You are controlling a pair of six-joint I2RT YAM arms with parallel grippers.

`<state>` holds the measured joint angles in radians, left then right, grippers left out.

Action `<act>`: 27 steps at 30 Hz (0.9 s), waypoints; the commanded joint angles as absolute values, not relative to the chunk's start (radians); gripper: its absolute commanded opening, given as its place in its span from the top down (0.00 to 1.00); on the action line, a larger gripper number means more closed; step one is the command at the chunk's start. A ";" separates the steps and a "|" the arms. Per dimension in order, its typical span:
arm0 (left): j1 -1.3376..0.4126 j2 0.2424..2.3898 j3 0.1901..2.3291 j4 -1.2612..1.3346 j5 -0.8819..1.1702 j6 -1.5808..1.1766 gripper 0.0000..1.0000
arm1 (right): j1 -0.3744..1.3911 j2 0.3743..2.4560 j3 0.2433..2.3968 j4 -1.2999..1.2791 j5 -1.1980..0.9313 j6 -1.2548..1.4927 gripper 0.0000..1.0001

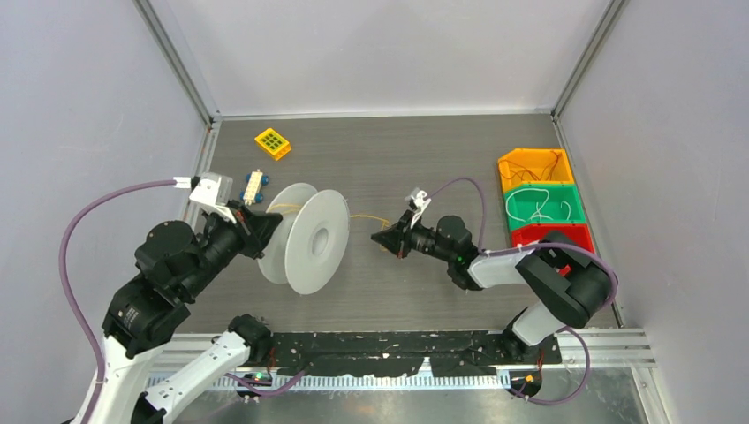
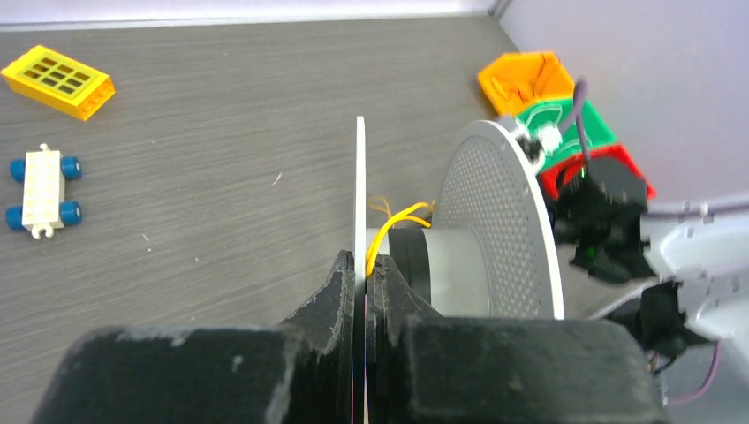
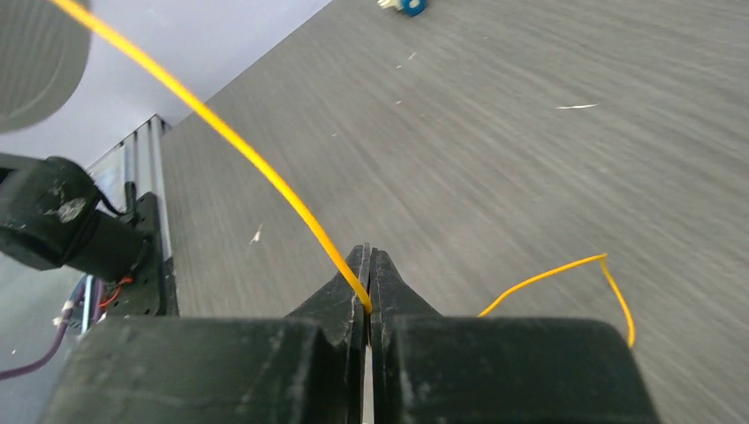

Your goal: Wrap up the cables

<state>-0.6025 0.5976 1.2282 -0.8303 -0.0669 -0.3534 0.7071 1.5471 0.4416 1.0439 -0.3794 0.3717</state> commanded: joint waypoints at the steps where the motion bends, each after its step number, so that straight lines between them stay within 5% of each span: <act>1: -0.602 0.589 1.206 -0.611 -0.229 -0.483 1.00 | 0.797 1.523 0.413 1.156 -0.311 0.352 0.95; 27: -0.602 0.736 1.048 -0.430 -0.705 -0.519 1.00 | 1.324 1.456 0.721 0.640 -0.019 0.199 0.95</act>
<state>-0.6025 0.7216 1.0454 -0.5369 -0.5900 -0.4957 1.3029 1.4815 0.6254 0.7853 -0.0601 0.2455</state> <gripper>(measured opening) 0.036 0.064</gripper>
